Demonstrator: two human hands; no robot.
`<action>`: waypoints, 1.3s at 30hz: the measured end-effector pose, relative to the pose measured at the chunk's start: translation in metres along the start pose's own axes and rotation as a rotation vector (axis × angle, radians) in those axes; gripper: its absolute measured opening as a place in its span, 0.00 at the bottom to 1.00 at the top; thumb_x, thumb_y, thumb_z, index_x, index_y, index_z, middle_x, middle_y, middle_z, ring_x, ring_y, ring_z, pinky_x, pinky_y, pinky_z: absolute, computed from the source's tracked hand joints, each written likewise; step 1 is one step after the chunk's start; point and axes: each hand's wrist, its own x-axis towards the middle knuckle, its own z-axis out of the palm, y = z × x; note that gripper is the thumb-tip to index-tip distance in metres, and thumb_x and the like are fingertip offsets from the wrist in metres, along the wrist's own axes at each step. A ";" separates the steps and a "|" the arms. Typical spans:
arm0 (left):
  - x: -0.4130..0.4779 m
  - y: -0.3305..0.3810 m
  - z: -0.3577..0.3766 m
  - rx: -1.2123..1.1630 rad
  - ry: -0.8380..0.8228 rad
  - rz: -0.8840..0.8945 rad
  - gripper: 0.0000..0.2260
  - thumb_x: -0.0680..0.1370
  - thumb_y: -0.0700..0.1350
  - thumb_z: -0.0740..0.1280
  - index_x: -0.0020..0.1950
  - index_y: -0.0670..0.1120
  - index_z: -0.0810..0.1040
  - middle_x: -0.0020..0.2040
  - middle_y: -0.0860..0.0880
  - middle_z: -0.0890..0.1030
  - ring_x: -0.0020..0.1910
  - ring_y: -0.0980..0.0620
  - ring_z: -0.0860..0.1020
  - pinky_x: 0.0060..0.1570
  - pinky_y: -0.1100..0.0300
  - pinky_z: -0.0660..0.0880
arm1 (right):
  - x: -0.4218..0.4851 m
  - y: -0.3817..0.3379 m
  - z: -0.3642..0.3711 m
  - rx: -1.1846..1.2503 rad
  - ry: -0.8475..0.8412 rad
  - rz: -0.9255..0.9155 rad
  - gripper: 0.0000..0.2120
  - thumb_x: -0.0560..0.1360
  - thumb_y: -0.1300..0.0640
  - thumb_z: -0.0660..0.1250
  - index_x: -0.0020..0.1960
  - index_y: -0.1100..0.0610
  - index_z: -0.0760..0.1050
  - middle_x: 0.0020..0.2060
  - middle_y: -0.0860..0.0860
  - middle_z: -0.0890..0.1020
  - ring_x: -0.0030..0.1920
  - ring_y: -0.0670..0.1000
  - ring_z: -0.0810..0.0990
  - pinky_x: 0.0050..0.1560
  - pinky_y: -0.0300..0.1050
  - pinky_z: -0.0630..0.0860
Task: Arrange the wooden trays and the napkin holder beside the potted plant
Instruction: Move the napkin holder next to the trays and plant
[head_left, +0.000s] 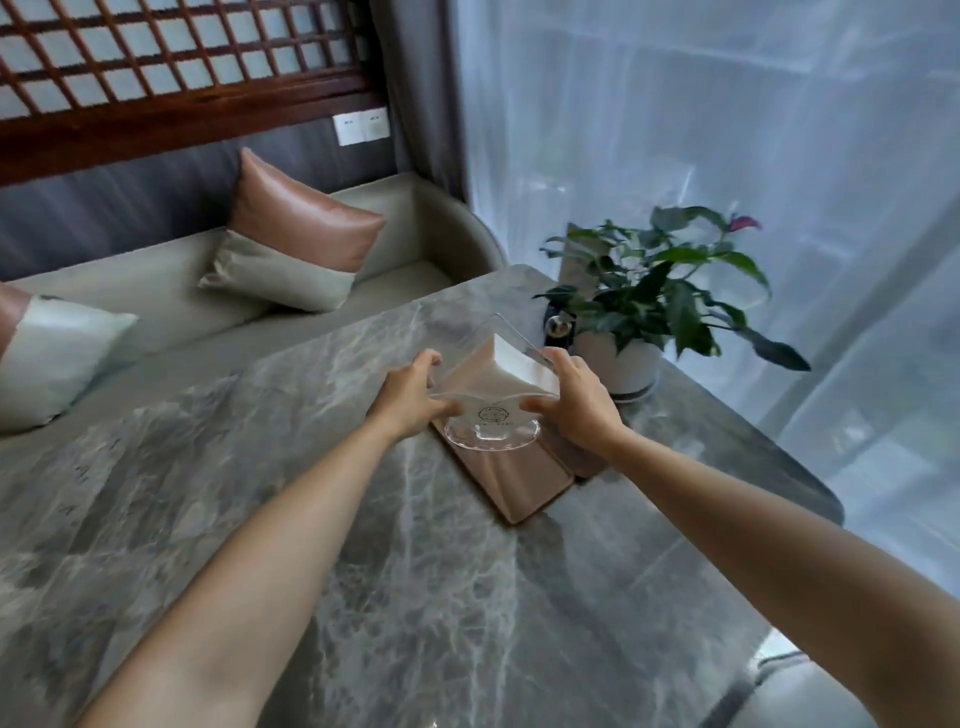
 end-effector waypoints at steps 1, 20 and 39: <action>0.002 0.015 0.010 0.003 -0.017 0.027 0.31 0.68 0.43 0.77 0.67 0.41 0.68 0.47 0.46 0.72 0.46 0.50 0.72 0.45 0.62 0.66 | -0.004 0.013 -0.012 -0.006 0.014 0.018 0.31 0.70 0.54 0.71 0.70 0.55 0.63 0.64 0.58 0.71 0.62 0.57 0.72 0.60 0.49 0.69; 0.031 0.213 0.210 0.072 -0.383 0.234 0.31 0.69 0.45 0.76 0.68 0.42 0.67 0.61 0.38 0.76 0.59 0.41 0.75 0.58 0.53 0.72 | -0.071 0.235 -0.142 0.076 0.188 0.410 0.32 0.70 0.54 0.72 0.70 0.56 0.62 0.64 0.59 0.72 0.62 0.58 0.73 0.60 0.52 0.70; 0.054 0.270 0.286 0.183 -0.493 0.298 0.32 0.72 0.43 0.73 0.72 0.45 0.63 0.66 0.39 0.72 0.64 0.41 0.72 0.60 0.52 0.71 | -0.082 0.304 -0.165 0.059 0.240 0.605 0.32 0.69 0.50 0.72 0.67 0.55 0.62 0.63 0.57 0.72 0.59 0.58 0.74 0.47 0.45 0.67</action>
